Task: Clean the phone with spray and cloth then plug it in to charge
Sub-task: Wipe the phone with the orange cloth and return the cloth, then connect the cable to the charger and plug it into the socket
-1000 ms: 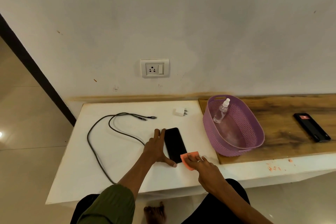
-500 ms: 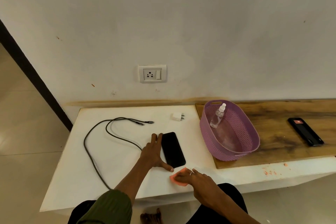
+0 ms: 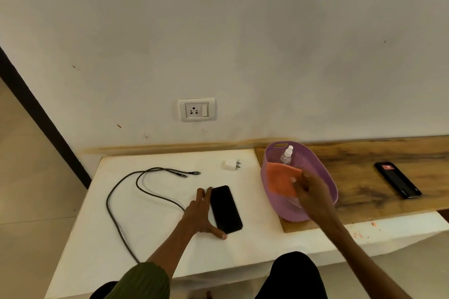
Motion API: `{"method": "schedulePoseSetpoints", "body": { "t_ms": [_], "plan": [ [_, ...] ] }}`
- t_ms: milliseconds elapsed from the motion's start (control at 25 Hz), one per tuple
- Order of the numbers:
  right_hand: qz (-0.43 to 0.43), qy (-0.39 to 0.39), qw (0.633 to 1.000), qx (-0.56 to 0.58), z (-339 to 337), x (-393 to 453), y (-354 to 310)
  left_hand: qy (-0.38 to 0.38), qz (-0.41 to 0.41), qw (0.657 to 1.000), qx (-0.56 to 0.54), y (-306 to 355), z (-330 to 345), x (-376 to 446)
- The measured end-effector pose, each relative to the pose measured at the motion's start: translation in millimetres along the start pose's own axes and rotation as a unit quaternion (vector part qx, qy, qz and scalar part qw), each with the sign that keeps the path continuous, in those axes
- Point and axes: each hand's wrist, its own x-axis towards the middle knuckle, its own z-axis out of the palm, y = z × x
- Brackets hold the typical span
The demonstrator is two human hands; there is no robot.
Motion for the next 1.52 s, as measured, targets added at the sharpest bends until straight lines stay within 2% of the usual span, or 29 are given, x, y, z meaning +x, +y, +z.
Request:
{"method": "schedulePoseSetpoints", "body": {
  "t_ms": [80,160,440,520,760,960,1200,1520],
  "plan": [
    [0.037,0.042,0.998,0.026,-15.7,21.8,13.1,-0.006,0.000,1.000,-0.007,-2.0,0.2,-1.4],
    [0.077,0.040,0.995,0.040,-21.0,43.4,24.4,0.001,-0.007,1.000,-0.020,-8.3,0.1,-3.0],
    [0.180,-0.095,0.973,-0.111,-14.9,88.5,77.1,0.005,0.017,1.000,-0.025,6.7,-0.9,7.2],
    [0.176,-0.137,0.959,-0.173,-0.8,94.1,81.4,0.012,0.018,0.999,-0.031,5.7,-2.2,8.2],
    [0.172,-0.168,0.938,-0.250,21.9,95.7,96.5,0.008,0.019,0.999,-0.029,5.5,-0.5,9.5],
    [0.141,-0.136,0.928,-0.316,33.4,96.3,95.5,0.010,0.013,0.999,-0.029,-2.7,-5.0,11.5],
    [0.159,-0.137,0.933,-0.294,30.4,94.7,92.4,0.005,0.007,1.000,-0.029,-7.0,-3.3,7.5],
    [0.080,-0.083,0.959,-0.259,-4.4,84.8,68.1,-0.016,0.010,1.000,-0.010,-8.2,-5.6,5.6]
  ]
}}
